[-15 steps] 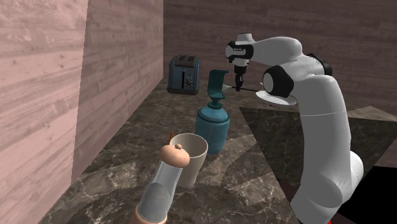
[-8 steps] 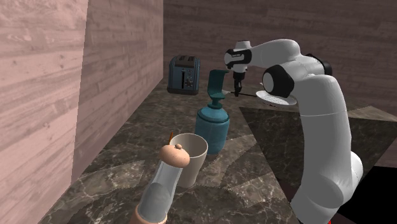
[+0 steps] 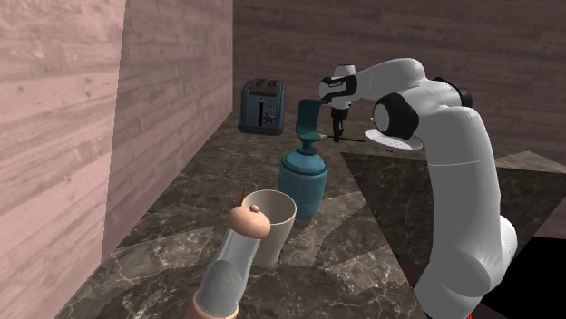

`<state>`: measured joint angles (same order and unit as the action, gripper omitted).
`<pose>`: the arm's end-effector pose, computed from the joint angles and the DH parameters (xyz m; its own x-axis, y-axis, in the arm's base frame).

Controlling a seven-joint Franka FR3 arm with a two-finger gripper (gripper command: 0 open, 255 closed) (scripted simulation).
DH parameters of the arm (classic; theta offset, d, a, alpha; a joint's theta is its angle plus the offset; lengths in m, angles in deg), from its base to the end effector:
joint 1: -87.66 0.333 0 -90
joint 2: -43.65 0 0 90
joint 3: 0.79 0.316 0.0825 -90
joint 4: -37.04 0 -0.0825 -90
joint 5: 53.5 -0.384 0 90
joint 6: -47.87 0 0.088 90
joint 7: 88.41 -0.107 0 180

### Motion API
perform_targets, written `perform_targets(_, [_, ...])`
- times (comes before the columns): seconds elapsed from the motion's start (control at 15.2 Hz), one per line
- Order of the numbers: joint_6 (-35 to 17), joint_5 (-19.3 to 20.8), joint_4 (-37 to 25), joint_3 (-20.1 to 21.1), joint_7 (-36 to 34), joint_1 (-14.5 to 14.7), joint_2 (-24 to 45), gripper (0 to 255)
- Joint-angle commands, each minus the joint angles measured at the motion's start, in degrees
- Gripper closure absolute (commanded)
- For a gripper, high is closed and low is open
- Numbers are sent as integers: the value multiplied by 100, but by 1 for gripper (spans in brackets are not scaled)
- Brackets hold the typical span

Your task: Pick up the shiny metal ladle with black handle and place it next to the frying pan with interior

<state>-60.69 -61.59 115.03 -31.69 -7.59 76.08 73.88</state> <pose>0.5742 -0.4079 0.4551 0.7633 0.6365 -0.1107 0.6456 -0.7577 0.0950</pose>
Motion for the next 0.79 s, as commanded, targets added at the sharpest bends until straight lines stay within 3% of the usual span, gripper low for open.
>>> perform_targets(0.0, [-5, 0, 5, 0, 0, 1, -2, 255])
perform_targets(0.2, [-5, 0, 5, 0, 0, 1, -2, 255])
perform_targets(0.26, [-5, 0, 5, 0, 0, 1, -2, 0])
perform_targets(0.59, [-5, 0, 5, 0, 0, 1, -2, 0])
perform_targets(0.73, [347, 33, -296, -18, -26, 2, -61, 0])
